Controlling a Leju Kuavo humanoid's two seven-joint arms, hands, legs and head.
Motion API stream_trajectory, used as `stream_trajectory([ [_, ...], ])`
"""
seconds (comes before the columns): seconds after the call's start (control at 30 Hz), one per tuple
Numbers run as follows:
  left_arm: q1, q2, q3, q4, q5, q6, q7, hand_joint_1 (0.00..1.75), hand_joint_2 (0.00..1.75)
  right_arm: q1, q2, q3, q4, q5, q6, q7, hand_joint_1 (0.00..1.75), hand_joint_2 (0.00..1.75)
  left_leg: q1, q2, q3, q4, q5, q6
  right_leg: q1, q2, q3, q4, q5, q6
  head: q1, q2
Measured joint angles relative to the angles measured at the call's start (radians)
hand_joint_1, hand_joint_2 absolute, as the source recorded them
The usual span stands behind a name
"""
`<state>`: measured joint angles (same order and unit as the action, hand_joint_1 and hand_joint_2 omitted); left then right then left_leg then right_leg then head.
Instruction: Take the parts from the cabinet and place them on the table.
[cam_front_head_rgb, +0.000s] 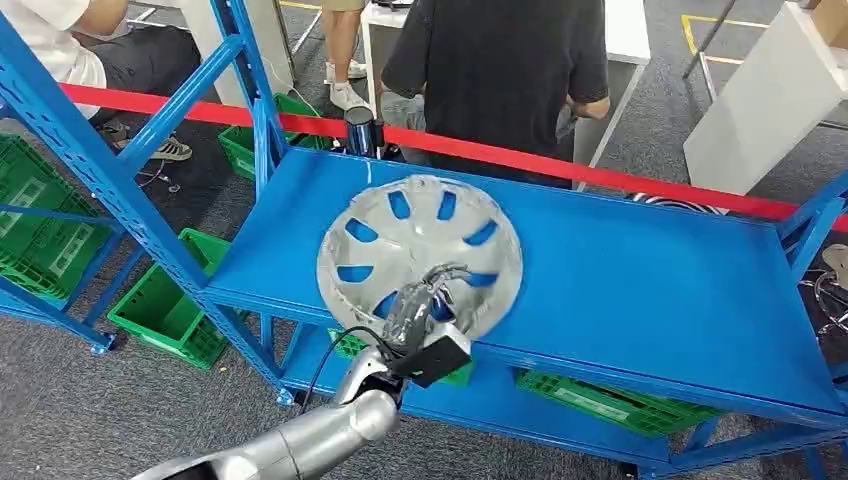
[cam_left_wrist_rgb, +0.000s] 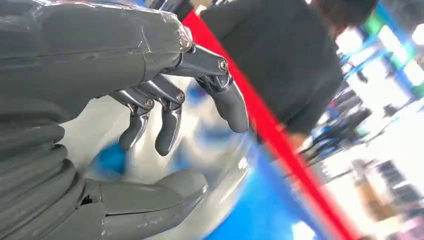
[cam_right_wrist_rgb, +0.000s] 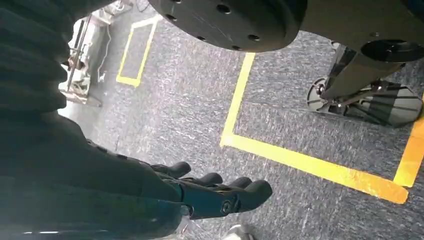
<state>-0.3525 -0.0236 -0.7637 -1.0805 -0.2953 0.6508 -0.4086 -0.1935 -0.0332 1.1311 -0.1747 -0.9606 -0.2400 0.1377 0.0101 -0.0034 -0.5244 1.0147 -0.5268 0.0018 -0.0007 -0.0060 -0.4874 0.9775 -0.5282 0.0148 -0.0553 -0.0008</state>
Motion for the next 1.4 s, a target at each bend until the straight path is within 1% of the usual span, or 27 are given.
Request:
stream_trajectory([
  [0.1, 0.026, 0.009, 0.035, -0.085, -0.014, 0.0, -0.006, 1.75, 1.75, 0.0, 0.0, 0.0, 0.0, 0.002, -0.001, 0.0, 0.0, 1.75, 0.0, 0.0, 0.0, 0.0, 0.0, 0.0, 0.0, 0.0, -0.001, 0.0, 0.0, 0.0, 0.0, 0.0],
  [0.13, 0.034, 0.011, 0.044, -0.109, 0.006, 0.0, -0.018, 1.75, 1.75, 0.0, 0.0, 0.0, 0.0, 0.002, -0.002, 0.0, 0.0, 1.75, 0.0, 0.0, 0.0, 0.0, 0.0, 0.0, 0.0, 0.0, -0.001, 0.0, 0.0, 0.0, 0.0, 0.0],
  [0.2, 0.053, 0.015, 0.064, -0.162, 0.09, 0.0, -0.07, 1.75, 1.75, 0.0, 0.0, 0.0, 0.0, 0.002, -0.002, 0.001, 0.0, 1.75, 0.0, 0.0, 0.001, 0.0, 0.0, 0.0, 0.0, 0.0, -0.001, 0.0, 0.0, 0.0, 0.0, 0.0],
  [0.27, 0.07, 0.021, 0.08, -0.215, 0.147, 0.0, -0.106, 1.75, 1.75, 0.0, 0.0, 0.0, 0.0, 0.002, -0.002, 0.002, 0.0, 1.75, 0.001, 0.0, 0.001, 0.0, 0.0, 0.0, 0.001, 0.0, -0.001, 0.0, 0.0, 0.0, 0.0, 0.0],
  [0.37, 0.087, 0.029, 0.093, -0.288, 0.17, -0.001, -0.113, 1.75, 1.75, 0.0, 0.0, 0.0, 0.0, 0.002, -0.002, 0.003, 0.0, 1.75, 0.001, 0.0, 0.0, 0.0, 0.0, 0.0, 0.001, 0.0, 0.0, 0.0, 0.0, 0.0, 0.0, 0.0],
  [0.43, 0.09, 0.035, 0.099, -0.327, 0.146, -0.001, -0.093, 1.75, 1.75, 0.0, 0.0, 0.0, 0.0, 0.002, -0.002, 0.003, 0.0, 1.75, 0.001, 0.0, 0.0, 0.0, 0.0, 0.0, 0.001, 0.0, -0.001, 0.0, 0.0, 0.0, 0.0, 0.0],
  [0.5, 0.09, 0.042, 0.104, -0.352, 0.089, -0.001, -0.048, 1.75, 1.75, 0.0, 0.0, 0.0, 0.0, 0.002, -0.002, 0.003, 0.0, 1.75, 0.001, 0.0, 0.0, 0.0, 0.0, 0.0, 0.001, 0.0, -0.001, 0.0, 0.0, 0.0, 0.0, 0.0],
  [0.57, 0.085, 0.047, 0.105, -0.361, 0.031, -0.002, 0.048, 1.75, 1.75, 0.0, 0.0, 0.0, 0.0, 0.0, -0.002, 0.004, 0.0, 1.75, 0.001, -0.001, 0.0, 0.0, 0.0, 0.0, 0.001, 0.0, -0.001, 0.0, 0.0, 0.0, 0.0, 0.0],
  [0.6, 0.081, 0.051, 0.105, -0.361, 0.023, -0.004, 0.079, 1.75, 1.75, 0.0, 0.0, 0.0, 0.0, 0.0, -0.001, 0.003, 0.0, 1.75, 0.001, -0.002, 0.0, 0.0, 0.0, 0.0, 0.001, 0.0, -0.002, 0.0, 0.0, 0.0, 0.0, 0.0],
  [0.63, 0.078, 0.055, 0.104, -0.361, 0.044, -0.007, 0.074, 1.75, 1.75, 0.0, 0.0, 0.0, 0.0, 0.0, 0.0, 0.003, 0.0, 1.75, 0.001, -0.002, 0.0, 0.0, 0.0, 0.0, 0.001, 0.0, -0.002, 0.0, 0.0, 0.0, 0.0, 0.0],
  [0.7, 0.074, 0.058, 0.099, -0.361, 0.162, -0.042, 0.019, 1.75, 1.75, 0.0, 0.0, 0.0, 0.0, -0.001, 0.0, 0.003, 0.0, 1.75, 0.001, -0.003, 0.0, 0.0, 0.0, 0.0, 0.001, 0.0, -0.001, 0.0, 0.0, 0.0, 0.0, 0.0],
  [0.73, 0.075, 0.059, 0.097, -0.365, 0.276, -0.093, -0.036, 1.75, 1.75, 0.0, 0.0, 0.0, 0.0, -0.001, 0.0, 0.003, 0.0, 1.75, 0.001, -0.003, 0.0, 0.0, 0.0, 0.0, 0.001, 0.0, -0.001, 0.0, 0.0, 0.0, 0.0, 0.0],
  [0.77, 0.079, 0.06, 0.097, -0.374, 0.413, -0.157, -0.094, 1.75, 1.75, 0.0, 0.0, 0.0, 0.0, -0.001, 0.001, 0.002, 0.0, 1.75, 0.001, -0.004, 0.0, 0.0, 0.0, 0.0, 0.001, 0.0, -0.001, 0.0, 0.0, 0.0, 0.0, 0.0],
  [0.8, 0.083, 0.06, 0.097, -0.387, 0.513, -0.213, -0.135, 1.75, 1.75, 0.0, 0.0, 0.0, 0.0, -0.001, 0.001, 0.001, 0.0, 1.75, 0.001, -0.005, 0.0, 0.0, 0.0, 0.0, 0.001, -0.001, -0.001, 0.0, 0.0, 0.0, 0.0, 0.0],
  [0.83, 0.084, 0.06, 0.095, -0.399, 0.543, -0.237, -0.153, 1.75, 1.75, 0.0, 0.0, 0.0, 0.0, -0.001, 0.002, 0.001, 0.0, 1.75, 0.001, -0.005, 0.0, 0.0, 0.0, 0.0, 0.001, -0.001, -0.001, 0.0, 0.0, 0.0, 0.0, 0.0],
  [0.87, 0.084, 0.061, 0.094, -0.411, 0.538, -0.238, -0.158, 1.75, 1.75, 0.0, 0.0, 0.0, 0.0, -0.001, 0.003, 0.001, 0.0, 1.75, 0.001, -0.006, 0.0, 0.0, 0.0, 0.0, 0.001, -0.001, -0.001, 0.0, 0.0, 0.0, 0.0, 0.0],
  [0.9, 0.084, 0.063, 0.093, -0.424, 0.53, -0.234, -0.159, 0.0, 1.75, 0.0, 0.0, 0.0, 0.0, -0.001, 0.003, 0.001, 0.0, 1.75, 0.001, -0.006, 0.0, 0.0, 0.0, 0.0, 0.001, -0.001, -0.001, 0.0, 0.0, 0.0, 0.0, 0.0],
  [1.3, 0.088, 0.101, 0.093, -0.519, 0.483, -0.211, -0.148, 0.0, 1.75, 0.0, -0.001, 0.0, 0.0, -0.004, 0.004, 0.001, 0.0, 1.75, 0.001, -0.007, 0.0, 0.0, 0.0, 0.0, 0.001, -0.003, -0.001, 0.0, 0.0, 0.0, 0.0, 0.0],
  [1.33, 0.089, 0.104, 0.093, -0.524, 0.482, -0.212, -0.146, 0.0, 1.75, 0.0, -0.001, 0.0, 0.0, -0.004, 0.004, 0.001, 0.0, 1.75, 0.001, -0.007, 0.0, 0.0, 0.0, 0.0, 0.001, -0.003, -0.001, 0.0, 0.0, 0.0, 0.0, 0.0],
  [1.4, 0.09, 0.112, 0.093, -0.543, 0.485, -0.248, -0.149, 0.0, 1.75, 0.001, -0.001, 0.0, 0.0, -0.005, 0.004, 0.0, 0.0, 1.75, 0.001, -0.007, 0.0, 0.0, 0.0, 0.0, 0.001, -0.003, -0.001, 0.0, 0.0, 0.0, 0.0, 0.0],
])
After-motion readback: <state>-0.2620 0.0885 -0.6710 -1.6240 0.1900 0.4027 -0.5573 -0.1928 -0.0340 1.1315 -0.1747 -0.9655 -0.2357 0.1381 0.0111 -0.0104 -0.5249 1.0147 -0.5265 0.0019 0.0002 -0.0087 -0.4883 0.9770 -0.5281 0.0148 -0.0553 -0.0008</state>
